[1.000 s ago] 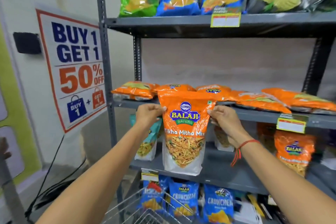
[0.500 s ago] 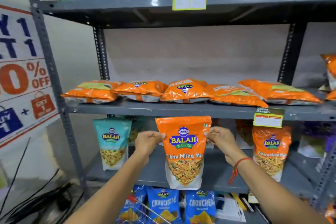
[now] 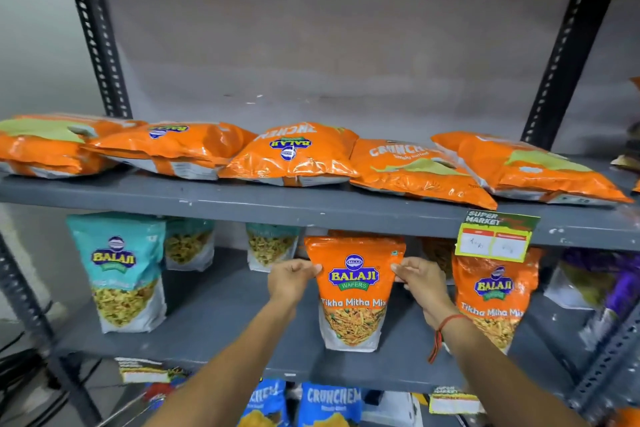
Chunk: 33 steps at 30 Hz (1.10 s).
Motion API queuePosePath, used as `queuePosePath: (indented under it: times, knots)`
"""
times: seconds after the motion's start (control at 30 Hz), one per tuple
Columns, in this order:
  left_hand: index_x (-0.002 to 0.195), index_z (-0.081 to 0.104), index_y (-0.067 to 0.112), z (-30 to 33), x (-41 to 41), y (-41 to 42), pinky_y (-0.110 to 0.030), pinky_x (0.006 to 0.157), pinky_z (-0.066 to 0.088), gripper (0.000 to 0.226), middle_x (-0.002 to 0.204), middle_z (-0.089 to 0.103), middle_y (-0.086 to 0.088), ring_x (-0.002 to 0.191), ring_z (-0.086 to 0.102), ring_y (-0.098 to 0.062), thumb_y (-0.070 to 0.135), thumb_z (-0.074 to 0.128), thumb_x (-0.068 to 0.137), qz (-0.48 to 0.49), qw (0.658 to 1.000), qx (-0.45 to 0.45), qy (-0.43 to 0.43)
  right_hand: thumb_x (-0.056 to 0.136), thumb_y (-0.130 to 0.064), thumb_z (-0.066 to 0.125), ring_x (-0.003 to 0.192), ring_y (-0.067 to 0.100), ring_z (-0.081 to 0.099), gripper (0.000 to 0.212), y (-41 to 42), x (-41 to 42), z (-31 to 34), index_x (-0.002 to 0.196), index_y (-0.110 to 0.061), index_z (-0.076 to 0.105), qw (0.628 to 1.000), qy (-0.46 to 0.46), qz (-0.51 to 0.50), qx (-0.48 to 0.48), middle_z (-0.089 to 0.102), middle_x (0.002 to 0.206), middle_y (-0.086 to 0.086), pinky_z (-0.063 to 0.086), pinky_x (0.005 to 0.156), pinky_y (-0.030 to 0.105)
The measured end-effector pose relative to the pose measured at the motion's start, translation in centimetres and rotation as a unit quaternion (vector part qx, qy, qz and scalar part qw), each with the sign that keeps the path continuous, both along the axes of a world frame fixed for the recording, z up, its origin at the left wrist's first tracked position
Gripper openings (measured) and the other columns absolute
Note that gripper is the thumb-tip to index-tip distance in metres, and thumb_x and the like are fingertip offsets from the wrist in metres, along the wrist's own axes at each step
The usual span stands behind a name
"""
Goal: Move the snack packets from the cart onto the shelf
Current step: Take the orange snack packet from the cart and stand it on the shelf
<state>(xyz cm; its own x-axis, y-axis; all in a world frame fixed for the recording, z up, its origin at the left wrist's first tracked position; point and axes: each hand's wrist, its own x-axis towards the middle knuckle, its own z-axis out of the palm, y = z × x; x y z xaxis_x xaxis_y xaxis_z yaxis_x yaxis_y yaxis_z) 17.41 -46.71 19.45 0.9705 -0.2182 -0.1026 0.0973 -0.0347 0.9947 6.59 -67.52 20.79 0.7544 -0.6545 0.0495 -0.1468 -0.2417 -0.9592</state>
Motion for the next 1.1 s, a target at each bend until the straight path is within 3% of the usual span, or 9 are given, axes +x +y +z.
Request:
queuePosePath:
  times: [0.27,0.33,0.47,0.6,0.7,0.77,0.9,1.0,1.1]
  knots:
    - [0.083,0.077,0.011,-1.9,1.2,-1.9,-0.041,0.094,0.055,0.015,0.096,0.078,-0.010,0.093,0.072,-0.024,0.024,0.079,0.076,0.011,0.999,0.043,0.023,0.086,-0.025,0.065,0.080,0.013,0.066,0.008,-1.9,1.5,-2.5,0.082,-0.018,0.064,0.999,-0.006,-0.005,0.049,0.072,0.090,0.003,0.044,0.060,0.022]
    - [0.090,0.076,0.014,-1.6,1.2,-1.6,-0.042,0.097,0.054,0.018,0.102,0.077,-0.009,0.099,0.070,-0.024,0.024,0.079,0.076,0.009,0.999,0.046,0.027,0.085,-0.024,0.067,0.081,0.013,0.065,0.006,-1.7,1.9,-2.8,0.088,-0.019,0.064,0.998,-0.010,-0.025,0.061,0.071,0.096,0.006,0.049,0.064,0.025]
    - [0.094,0.074,0.016,-0.7,0.1,1.4,-0.036,0.098,0.050,0.022,0.102,0.077,-0.010,0.096,0.067,-0.018,0.019,0.080,0.074,0.032,0.999,0.014,0.022,0.080,-0.028,0.073,0.090,0.022,0.061,0.038,0.8,2.4,-2.7,0.111,-0.011,0.059,0.987,-0.051,-0.134,0.072,0.064,0.109,0.009,0.054,0.075,0.037]
    - [0.076,0.072,0.020,0.2,-1.5,7.8,-0.041,0.099,0.050,0.012,0.093,0.075,-0.015,0.087,0.062,-0.016,0.009,0.076,0.076,0.090,0.995,-0.018,-0.026,0.077,-0.030,0.075,0.089,0.026,0.059,0.033,7.0,3.2,-0.8,0.100,-0.016,0.055,0.978,-0.125,-0.156,0.049,0.062,0.109,0.016,0.049,0.080,0.037]
    - [0.103,0.071,-0.003,1.1,-3.2,15.1,-0.023,0.085,0.055,0.024,0.102,0.072,-0.021,0.079,0.066,-0.008,0.002,0.073,0.079,0.154,0.986,-0.049,-0.047,0.081,-0.025,0.071,0.087,0.018,0.054,0.037,14.6,4.0,0.9,0.111,-0.011,0.054,0.978,-0.180,-0.075,0.076,0.057,0.097,0.008,0.048,0.088,0.045]
    - [0.111,0.065,-0.010,2.0,-4.8,21.1,-0.011,0.072,0.052,0.032,0.100,0.068,-0.014,0.073,0.065,-0.002,0.001,0.070,0.081,0.222,0.971,-0.070,-0.049,0.083,-0.020,0.069,0.080,0.014,0.052,0.039,20.6,4.4,1.6,0.118,-0.011,0.053,0.973,-0.205,-0.004,0.102,0.055,0.088,0.001,0.045,0.079,0.042]
    - [0.114,0.063,-0.011,1.7,-8.8,33.9,-0.026,0.076,0.047,0.035,0.097,0.065,-0.015,0.089,0.058,-0.021,0.004,0.069,0.083,0.381,0.912,-0.154,-0.015,0.084,-0.020,0.068,0.076,0.017,0.053,0.026,33.3,4.4,1.0,0.108,-0.024,0.057,0.957,-0.205,0.159,0.133,0.055,0.083,0.003,0.043,0.070,0.034]
    - [0.111,0.065,-0.007,-1.0,-12.9,41.9,-0.033,0.094,0.049,0.030,0.103,0.065,-0.016,0.098,0.062,-0.021,0.007,0.069,0.084,0.481,0.861,-0.167,0.017,0.084,-0.011,0.066,0.066,0.008,0.054,0.024,42.5,3.8,-2.0,0.100,-0.025,0.056,0.935,-0.155,0.289,0.138,0.055,0.076,0.000,0.044,0.060,0.018]
    - [0.102,0.065,-0.003,-6.5,-17.8,47.4,-0.031,0.084,0.050,0.018,0.085,0.063,-0.010,0.073,0.063,-0.012,0.001,0.066,0.085,0.564,0.815,-0.125,0.049,0.082,-0.006,0.067,0.062,0.003,0.054,0.024,49.6,3.0,-7.2,0.101,-0.020,0.058,0.895,-0.045,0.435,0.089,0.058,0.074,-0.002,0.042,0.057,0.012]
